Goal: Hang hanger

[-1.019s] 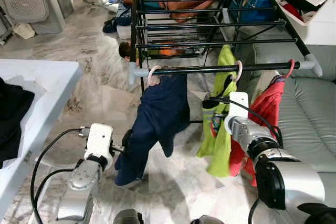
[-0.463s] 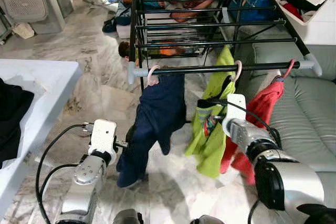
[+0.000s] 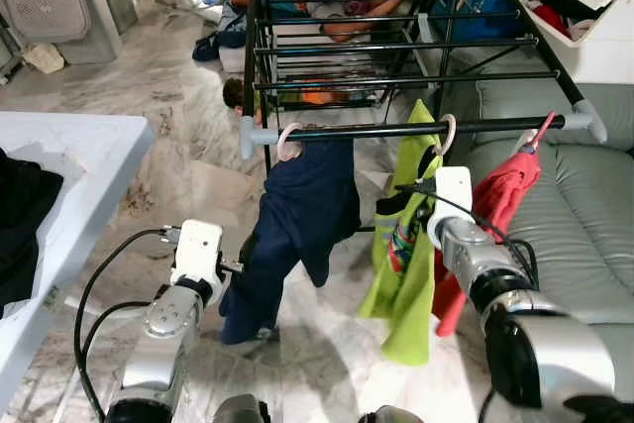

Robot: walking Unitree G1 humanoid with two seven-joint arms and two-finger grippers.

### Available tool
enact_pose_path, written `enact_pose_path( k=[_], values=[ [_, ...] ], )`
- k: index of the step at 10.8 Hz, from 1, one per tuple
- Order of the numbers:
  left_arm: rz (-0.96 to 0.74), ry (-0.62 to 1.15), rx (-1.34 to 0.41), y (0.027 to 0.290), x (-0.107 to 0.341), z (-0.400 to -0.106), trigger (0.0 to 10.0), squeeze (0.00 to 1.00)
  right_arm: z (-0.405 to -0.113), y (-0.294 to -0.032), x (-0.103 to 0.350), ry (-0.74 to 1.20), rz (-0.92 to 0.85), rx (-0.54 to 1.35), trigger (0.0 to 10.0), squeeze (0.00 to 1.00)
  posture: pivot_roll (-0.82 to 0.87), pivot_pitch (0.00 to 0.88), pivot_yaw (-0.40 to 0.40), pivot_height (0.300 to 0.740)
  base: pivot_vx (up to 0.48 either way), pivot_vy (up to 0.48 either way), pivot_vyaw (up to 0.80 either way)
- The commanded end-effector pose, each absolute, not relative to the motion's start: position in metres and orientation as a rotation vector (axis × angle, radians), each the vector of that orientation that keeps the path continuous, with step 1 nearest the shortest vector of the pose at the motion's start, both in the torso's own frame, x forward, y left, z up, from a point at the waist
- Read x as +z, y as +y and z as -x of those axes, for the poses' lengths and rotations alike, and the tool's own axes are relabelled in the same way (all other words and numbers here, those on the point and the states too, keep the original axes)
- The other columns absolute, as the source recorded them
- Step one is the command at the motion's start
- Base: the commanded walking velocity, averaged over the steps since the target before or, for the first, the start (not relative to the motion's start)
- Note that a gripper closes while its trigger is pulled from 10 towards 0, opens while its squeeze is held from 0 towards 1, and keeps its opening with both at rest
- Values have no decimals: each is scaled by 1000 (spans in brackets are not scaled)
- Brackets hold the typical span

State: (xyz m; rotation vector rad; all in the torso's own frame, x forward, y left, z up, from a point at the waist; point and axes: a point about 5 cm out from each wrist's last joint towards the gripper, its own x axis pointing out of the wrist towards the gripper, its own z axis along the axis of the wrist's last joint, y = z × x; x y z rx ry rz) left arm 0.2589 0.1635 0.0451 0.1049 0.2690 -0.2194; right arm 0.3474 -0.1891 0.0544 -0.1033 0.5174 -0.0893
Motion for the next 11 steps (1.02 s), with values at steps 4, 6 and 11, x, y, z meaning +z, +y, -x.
enact_pose_path(
  k=[4,6,11],
  values=[
    [-135,233,-309,139,48,-275,10000,0,-337,-194,51,440,174,-120,10000,1000,-60,0,38,740,0,0,0],
    [-142,230,-333,135,45,-278,10000,0,-327,-200,53,378,215,-132,10000,1000,-74,0,38,740,0,0,0],
    [-145,227,-353,128,41,-280,10000,0,-316,-191,69,238,229,-133,10000,1000,-97,0,37,740,0,0,0]
  ],
)
